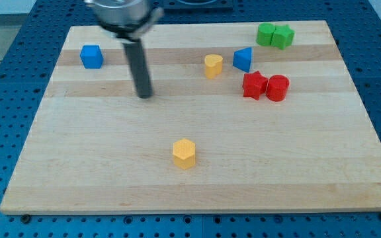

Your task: Place the yellow heart and blue triangle parallel to each other

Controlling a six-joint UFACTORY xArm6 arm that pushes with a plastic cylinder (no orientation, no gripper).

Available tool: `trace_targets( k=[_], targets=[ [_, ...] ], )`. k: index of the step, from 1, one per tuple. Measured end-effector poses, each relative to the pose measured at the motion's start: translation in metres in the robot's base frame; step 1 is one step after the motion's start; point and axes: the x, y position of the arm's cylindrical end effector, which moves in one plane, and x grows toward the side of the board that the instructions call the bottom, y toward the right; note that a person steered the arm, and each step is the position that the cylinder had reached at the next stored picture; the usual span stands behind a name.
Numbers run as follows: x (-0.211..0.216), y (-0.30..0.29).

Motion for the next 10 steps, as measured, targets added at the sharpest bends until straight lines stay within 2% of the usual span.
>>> trace_targets(
  k=[1, 4, 5, 7, 10],
  targets=[
    [-0.003, 0.067],
    [-0.042, 0.135],
    [-0.065, 0.132],
    [-0.065, 0.093],
    [-0.068, 0.068]
  ],
)
